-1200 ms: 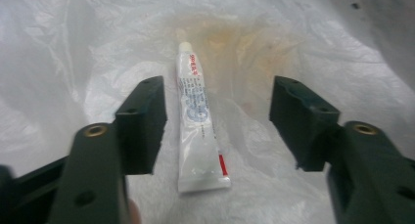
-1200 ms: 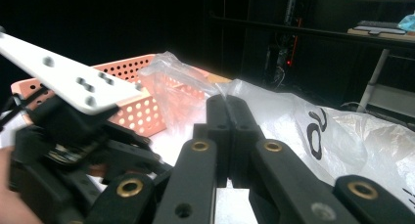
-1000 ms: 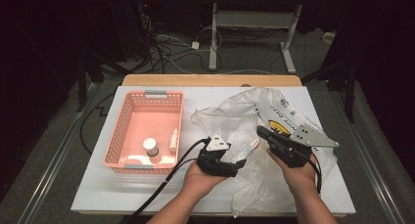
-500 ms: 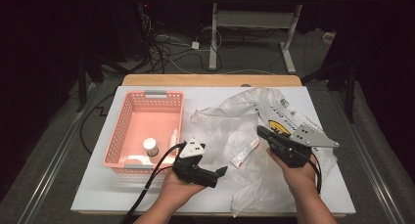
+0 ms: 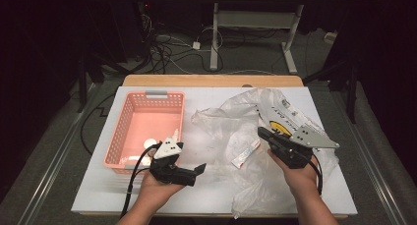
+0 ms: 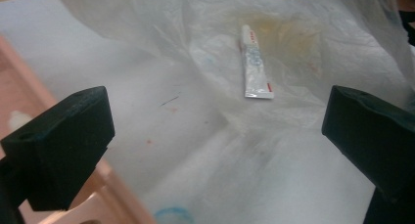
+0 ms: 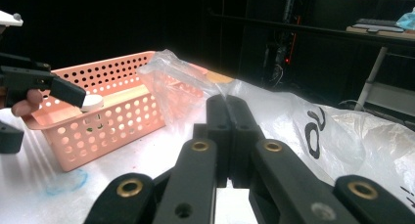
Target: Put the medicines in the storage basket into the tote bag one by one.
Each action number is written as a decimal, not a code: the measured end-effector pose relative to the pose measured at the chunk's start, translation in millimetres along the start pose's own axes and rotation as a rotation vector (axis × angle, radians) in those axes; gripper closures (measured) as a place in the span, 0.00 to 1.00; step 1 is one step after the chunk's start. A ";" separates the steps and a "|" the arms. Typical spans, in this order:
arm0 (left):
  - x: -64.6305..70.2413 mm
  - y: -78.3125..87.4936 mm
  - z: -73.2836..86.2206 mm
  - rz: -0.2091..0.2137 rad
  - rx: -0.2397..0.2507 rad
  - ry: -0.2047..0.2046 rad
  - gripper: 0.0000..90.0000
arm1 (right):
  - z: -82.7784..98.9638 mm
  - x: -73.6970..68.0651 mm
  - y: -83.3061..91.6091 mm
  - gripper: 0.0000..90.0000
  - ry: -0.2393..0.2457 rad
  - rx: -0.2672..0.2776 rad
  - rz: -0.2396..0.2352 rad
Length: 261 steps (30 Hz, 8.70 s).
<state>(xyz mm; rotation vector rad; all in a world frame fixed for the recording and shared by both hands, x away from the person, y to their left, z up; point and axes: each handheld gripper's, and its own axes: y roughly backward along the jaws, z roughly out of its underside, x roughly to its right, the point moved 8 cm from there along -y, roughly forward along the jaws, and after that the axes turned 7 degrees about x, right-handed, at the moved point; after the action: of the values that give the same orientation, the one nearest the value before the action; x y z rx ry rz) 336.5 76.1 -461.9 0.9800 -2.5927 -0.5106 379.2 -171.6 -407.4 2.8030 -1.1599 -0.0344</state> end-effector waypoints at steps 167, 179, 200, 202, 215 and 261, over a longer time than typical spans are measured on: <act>-128.1 37.6 16.3 -0.244 -0.355 0.018 0.54 | -5.5 -0.1 2.3 1.00 -0.004 0.024 -0.004; -121.7 53.3 17.8 -0.261 -0.248 0.038 0.54 | -5.6 0.0 2.4 1.00 -0.008 0.025 -0.002; -98.0 59.6 30.0 -0.280 -0.083 0.038 0.55 | -3.3 -3.2 0.4 1.00 0.002 0.014 -0.008; -96.8 60.8 29.5 -0.278 -0.070 0.042 0.55 | -3.5 -3.4 0.5 1.00 0.002 0.013 -0.007; -89.6 68.0 21.3 -0.265 0.007 0.071 0.55 | -5.3 -3.9 1.6 1.00 0.005 0.018 -0.009; -10.9 33.2 -6.6 -0.057 0.060 -0.032 0.55 | -5.8 -6.7 0.1 1.00 0.013 0.020 -0.019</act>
<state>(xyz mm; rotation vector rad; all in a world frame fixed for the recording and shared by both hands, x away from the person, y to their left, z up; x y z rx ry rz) 328.2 105.3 -443.5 1.0761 -2.6292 -0.4689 374.7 -166.4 -401.7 2.8269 -1.1377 -0.0068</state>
